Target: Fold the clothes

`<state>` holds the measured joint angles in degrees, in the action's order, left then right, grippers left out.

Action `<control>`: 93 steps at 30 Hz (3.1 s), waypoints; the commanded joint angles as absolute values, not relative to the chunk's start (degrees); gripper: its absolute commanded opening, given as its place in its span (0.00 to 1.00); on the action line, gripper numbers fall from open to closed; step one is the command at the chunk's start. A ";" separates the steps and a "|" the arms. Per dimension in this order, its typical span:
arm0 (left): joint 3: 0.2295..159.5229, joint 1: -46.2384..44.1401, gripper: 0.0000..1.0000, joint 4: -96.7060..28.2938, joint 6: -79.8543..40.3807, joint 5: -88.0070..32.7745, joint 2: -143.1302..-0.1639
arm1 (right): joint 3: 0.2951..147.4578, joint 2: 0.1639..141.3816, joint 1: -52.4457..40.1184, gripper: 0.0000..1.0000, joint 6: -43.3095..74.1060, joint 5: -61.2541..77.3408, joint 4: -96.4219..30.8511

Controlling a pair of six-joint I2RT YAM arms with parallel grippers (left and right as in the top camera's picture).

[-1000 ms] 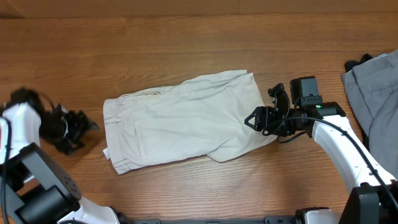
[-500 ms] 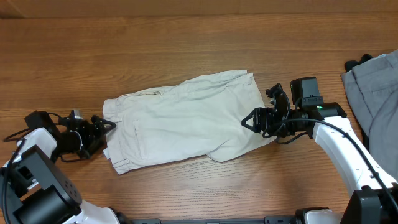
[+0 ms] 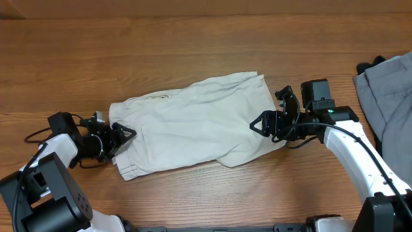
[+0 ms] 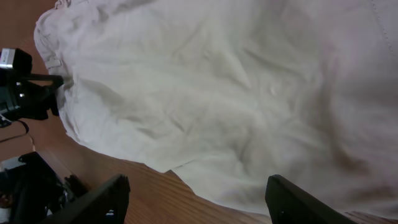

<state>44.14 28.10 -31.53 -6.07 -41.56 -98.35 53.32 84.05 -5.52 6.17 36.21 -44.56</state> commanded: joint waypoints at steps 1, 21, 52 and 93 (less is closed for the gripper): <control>39.16 26.72 0.80 -36.40 -8.45 -24.51 -103.04 | 54.24 82.61 -5.67 0.74 5.93 37.28 -44.73; 49.04 39.18 1.00 -46.94 -9.10 -16.14 -103.02 | 54.24 82.61 -5.67 0.75 5.74 37.19 -45.39; 34.98 23.35 1.00 -33.54 0.27 -35.48 -103.04 | 54.24 82.61 -5.67 0.79 7.46 37.21 -41.65; 103.35 23.59 0.04 -80.93 -1.67 -20.14 -101.97 | 54.24 82.61 -5.67 0.78 7.64 37.21 -41.67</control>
